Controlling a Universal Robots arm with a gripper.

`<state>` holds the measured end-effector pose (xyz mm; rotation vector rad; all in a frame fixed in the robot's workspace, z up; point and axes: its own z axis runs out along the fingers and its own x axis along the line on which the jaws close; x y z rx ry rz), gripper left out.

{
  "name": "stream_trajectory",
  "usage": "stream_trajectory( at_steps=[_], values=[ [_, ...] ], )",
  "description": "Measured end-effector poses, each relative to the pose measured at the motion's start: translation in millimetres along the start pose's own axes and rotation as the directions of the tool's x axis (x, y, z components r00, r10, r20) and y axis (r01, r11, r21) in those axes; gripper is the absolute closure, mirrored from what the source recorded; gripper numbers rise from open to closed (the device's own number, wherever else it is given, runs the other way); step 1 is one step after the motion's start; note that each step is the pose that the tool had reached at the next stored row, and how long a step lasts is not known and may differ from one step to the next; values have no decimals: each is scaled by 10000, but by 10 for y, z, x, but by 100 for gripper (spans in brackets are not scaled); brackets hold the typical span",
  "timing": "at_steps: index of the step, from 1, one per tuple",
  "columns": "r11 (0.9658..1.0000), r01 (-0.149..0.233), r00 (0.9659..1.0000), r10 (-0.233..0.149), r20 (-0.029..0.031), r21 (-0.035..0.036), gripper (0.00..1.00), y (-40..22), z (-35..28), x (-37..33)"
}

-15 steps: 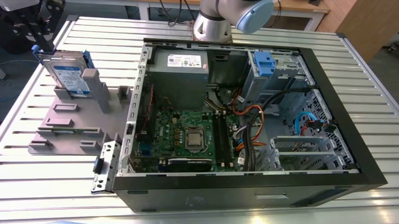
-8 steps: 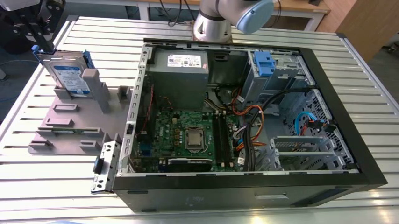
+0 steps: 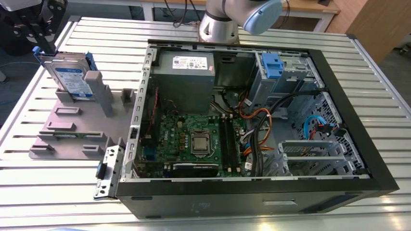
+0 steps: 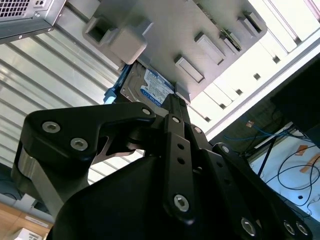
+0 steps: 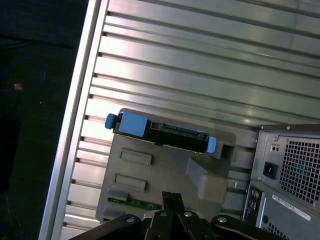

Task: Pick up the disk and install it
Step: 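Pick up the disk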

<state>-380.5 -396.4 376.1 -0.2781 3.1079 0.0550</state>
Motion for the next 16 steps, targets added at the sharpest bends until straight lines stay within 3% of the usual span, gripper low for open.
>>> stream_trajectory(
  at_steps=[16],
  values=[
    [9999, 163, 9999, -163, -6, -4, 89, 0, 0, 0]
  ],
)
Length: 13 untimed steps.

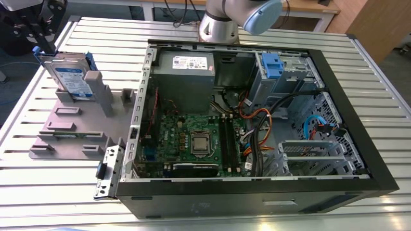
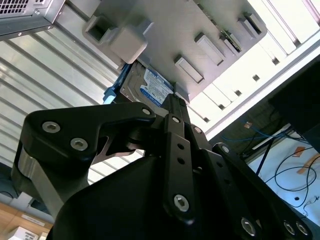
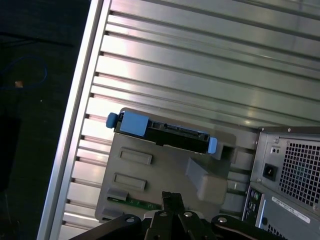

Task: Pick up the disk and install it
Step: 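Pick up the disk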

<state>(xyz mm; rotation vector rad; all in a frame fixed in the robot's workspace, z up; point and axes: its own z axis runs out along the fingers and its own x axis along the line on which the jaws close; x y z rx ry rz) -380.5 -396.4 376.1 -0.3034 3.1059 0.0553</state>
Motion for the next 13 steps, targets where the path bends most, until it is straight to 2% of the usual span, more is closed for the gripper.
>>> stream_trajectory(
  at_steps=[13],
  values=[
    [9998, 176, 9998, -176, -6, -4, 89, 0, 0, 0]
  ],
)
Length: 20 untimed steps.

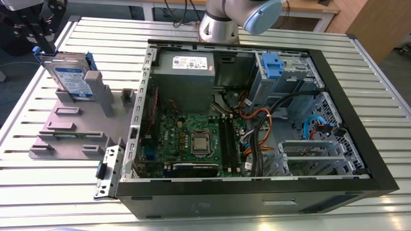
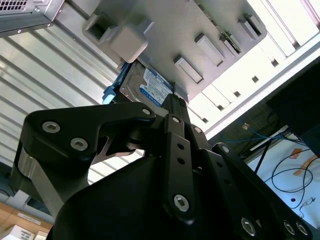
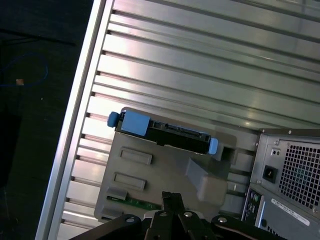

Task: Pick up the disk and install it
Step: 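Pick up the disk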

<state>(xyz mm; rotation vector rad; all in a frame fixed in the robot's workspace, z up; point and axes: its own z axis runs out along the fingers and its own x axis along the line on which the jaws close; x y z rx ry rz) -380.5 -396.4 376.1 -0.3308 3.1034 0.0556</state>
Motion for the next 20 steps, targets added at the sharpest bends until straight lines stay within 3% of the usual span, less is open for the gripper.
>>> stream_trajectory(
  at_steps=[20],
  values=[
    [9980, 634, 9980, -634, -21, -15, 89, 0, 0, 0]
  ],
)
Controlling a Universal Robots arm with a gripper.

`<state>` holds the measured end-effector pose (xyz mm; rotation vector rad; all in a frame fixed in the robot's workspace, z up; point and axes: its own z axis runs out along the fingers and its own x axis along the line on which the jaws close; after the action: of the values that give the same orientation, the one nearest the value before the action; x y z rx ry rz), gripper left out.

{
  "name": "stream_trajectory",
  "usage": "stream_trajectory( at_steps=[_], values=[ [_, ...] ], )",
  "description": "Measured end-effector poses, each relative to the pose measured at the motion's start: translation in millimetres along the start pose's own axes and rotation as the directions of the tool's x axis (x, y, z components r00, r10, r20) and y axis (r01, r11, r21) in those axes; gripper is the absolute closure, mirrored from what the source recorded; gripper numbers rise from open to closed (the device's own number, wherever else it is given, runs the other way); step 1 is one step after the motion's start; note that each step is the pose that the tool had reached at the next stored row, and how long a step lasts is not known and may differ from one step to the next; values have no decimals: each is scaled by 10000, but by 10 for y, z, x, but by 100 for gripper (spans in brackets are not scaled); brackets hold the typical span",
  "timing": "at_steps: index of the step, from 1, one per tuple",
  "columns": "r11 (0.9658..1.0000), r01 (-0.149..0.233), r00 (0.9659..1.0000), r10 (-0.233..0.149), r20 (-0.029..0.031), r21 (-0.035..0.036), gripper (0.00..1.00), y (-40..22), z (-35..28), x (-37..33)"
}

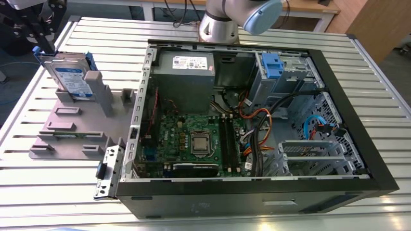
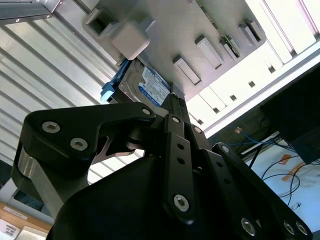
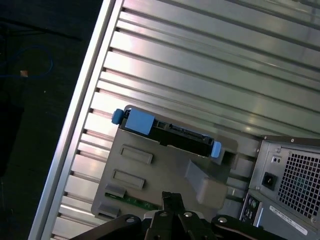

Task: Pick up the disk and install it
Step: 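Pick up the disk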

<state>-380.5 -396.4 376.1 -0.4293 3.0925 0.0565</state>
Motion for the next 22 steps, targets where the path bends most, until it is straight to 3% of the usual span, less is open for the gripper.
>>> stream_trajectory(
  at_steps=[22],
  values=[
    [9986, 523, 9986, -523, -17, -13, 89, 0, 0, 0]
  ],
)
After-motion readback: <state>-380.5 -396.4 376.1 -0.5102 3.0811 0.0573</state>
